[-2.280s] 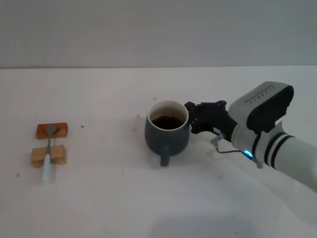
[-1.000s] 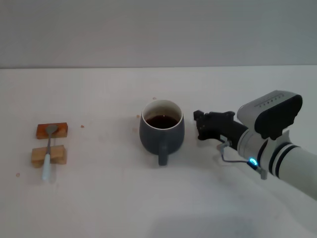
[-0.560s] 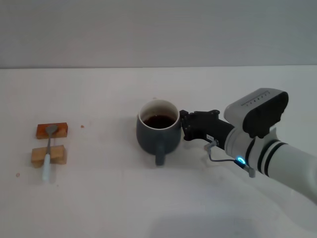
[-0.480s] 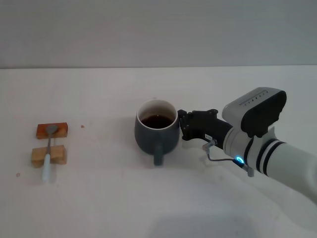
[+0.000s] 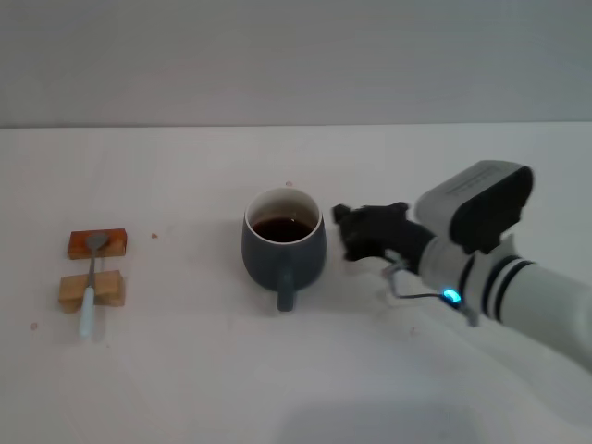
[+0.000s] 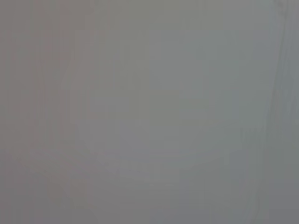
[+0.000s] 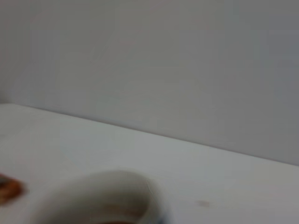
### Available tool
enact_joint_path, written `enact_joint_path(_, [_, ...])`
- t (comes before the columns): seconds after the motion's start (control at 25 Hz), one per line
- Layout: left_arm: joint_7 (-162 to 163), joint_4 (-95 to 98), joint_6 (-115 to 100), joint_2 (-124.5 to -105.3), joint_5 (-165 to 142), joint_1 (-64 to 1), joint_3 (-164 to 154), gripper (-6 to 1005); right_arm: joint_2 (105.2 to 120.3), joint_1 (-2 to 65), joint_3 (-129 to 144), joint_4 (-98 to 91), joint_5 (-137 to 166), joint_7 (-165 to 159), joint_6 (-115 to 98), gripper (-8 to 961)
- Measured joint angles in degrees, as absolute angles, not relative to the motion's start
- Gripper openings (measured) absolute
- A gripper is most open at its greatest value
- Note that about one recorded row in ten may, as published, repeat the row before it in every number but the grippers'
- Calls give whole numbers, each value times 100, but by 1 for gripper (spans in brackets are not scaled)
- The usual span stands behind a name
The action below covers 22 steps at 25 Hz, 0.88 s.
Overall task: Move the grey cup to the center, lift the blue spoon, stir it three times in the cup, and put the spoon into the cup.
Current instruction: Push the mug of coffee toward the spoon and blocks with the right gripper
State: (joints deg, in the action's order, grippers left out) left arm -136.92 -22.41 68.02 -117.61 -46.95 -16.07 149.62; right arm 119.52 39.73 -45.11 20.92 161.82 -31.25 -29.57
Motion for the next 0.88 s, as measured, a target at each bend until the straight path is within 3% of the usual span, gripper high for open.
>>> enact_joint_path(0.88, [-13818,-2294,5727,-11874,-4680,-1543,13677,678,11766,3803,-7079,1090,16169,-566,-3655,68])
